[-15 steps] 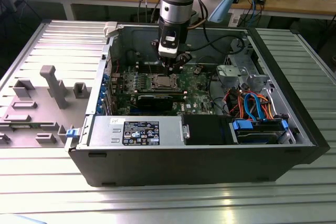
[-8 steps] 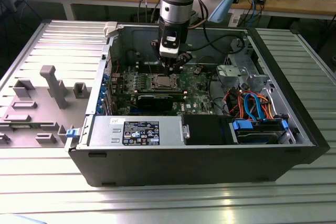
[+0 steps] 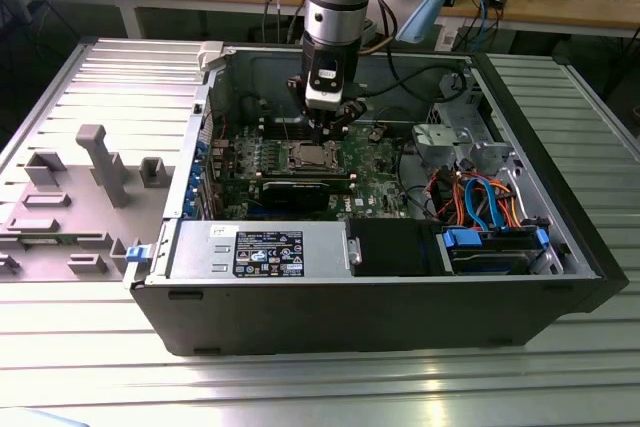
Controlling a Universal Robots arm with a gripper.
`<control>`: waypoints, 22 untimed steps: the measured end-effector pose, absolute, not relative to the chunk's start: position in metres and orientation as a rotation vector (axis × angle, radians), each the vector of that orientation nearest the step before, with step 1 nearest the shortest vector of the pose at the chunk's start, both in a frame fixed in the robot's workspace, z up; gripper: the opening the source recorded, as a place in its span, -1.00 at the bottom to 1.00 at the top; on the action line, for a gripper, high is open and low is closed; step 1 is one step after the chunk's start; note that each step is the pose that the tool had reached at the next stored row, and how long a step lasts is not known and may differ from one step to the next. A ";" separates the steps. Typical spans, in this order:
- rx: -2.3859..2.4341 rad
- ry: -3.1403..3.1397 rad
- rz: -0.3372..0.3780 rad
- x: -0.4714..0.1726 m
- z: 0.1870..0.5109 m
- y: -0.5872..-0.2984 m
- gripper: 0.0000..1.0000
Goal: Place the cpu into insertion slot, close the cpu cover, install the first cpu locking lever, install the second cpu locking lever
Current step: 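Install the first cpu locking lever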
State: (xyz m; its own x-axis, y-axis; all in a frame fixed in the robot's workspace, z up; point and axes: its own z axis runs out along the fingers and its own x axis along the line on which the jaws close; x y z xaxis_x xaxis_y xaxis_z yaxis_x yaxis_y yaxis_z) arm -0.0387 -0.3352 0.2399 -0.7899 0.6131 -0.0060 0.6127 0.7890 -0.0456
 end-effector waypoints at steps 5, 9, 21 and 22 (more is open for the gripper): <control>-0.997 -2.969 0.071 -0.039 0.240 -0.335 -0.79; -0.983 -2.974 0.071 -0.039 0.240 -0.335 -0.79; -0.947 -2.986 0.071 -0.039 0.240 -0.335 -0.79; -0.944 -2.987 0.071 -0.039 0.240 -0.335 -0.79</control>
State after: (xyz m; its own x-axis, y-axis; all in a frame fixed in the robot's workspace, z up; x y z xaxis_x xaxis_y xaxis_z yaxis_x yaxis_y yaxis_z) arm -0.0387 -0.3352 0.2399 -0.8183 0.5747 -0.0060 0.5744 0.8173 -0.0456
